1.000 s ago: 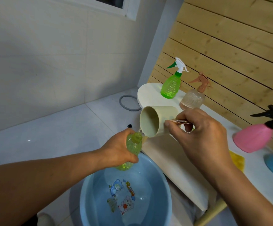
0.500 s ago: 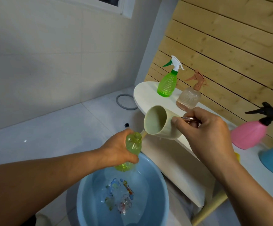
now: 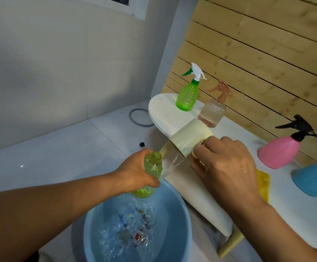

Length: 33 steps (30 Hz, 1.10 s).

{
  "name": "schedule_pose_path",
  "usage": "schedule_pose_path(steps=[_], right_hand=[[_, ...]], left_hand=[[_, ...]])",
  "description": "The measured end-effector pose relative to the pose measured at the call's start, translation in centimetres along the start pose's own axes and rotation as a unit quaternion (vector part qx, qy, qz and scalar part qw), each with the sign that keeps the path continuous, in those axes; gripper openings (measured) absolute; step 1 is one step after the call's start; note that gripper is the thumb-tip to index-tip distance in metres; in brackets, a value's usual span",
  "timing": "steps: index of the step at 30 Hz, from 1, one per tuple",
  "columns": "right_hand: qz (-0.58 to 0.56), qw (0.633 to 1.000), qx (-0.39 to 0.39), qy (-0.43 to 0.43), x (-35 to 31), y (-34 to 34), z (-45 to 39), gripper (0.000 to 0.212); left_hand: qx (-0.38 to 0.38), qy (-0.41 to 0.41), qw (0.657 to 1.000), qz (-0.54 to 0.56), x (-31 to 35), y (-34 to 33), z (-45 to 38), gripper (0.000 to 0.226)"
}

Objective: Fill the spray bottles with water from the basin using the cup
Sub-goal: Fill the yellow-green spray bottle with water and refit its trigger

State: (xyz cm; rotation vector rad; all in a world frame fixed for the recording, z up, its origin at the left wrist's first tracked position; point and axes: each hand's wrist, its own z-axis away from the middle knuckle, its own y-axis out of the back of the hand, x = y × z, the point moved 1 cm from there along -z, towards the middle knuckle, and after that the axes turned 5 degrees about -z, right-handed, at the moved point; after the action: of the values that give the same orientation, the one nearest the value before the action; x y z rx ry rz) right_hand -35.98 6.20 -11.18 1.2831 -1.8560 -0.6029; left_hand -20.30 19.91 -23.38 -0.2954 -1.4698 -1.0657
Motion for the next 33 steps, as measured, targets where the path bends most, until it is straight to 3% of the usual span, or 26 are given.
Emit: schedule_pose_path(steps=[9, 12, 14, 16, 19, 21, 28, 33], right_hand=[[0.01, 1.0, 0.024, 0.0, -0.1, 0.2, -0.3, 0.023], [-0.037, 0.998, 0.022, -0.043, 0.3, 0.3, -0.3, 0.022], [-0.107, 0.987, 0.011, -0.116, 0.7, 0.4, -0.6, 0.02], [-0.213, 0.948, 0.01, -0.237, 1.4, 0.4, -1.0, 0.02], [-0.381, 0.832, 0.031, -0.403, 2.8, -0.1, -2.4, 0.023], [-0.47, 0.752, 0.058, -0.459, 3.6, -0.9, -3.8, 0.025], [-0.602, 0.587, -0.028, -0.541, 4.8, -8.3, -8.1, 0.023], [-0.63, 0.526, -0.046, -0.57, 4.4, -13.4, -10.4, 0.021]], left_hand=[[-0.002, -0.002, 1.0, 0.004, 0.3, -0.2, 0.0, 0.065], [0.0, -0.003, 1.0, 0.005, 0.4, 0.0, 0.0, 0.064], [0.002, -0.005, 1.0, 0.007, 0.4, 0.0, 0.0, 0.065], [0.003, -0.007, 1.0, 0.012, 0.5, 0.1, 0.0, 0.065], [0.004, -0.01, 1.0, 0.015, 0.5, 0.1, -0.1, 0.063], [0.003, -0.013, 1.0, 0.013, 0.7, 0.1, -0.2, 0.063], [0.011, -0.013, 1.0, 0.018, 1.1, 0.3, -0.6, 0.06], [0.025, -0.013, 0.999, 0.022, 1.3, 0.8, -1.3, 0.06]])
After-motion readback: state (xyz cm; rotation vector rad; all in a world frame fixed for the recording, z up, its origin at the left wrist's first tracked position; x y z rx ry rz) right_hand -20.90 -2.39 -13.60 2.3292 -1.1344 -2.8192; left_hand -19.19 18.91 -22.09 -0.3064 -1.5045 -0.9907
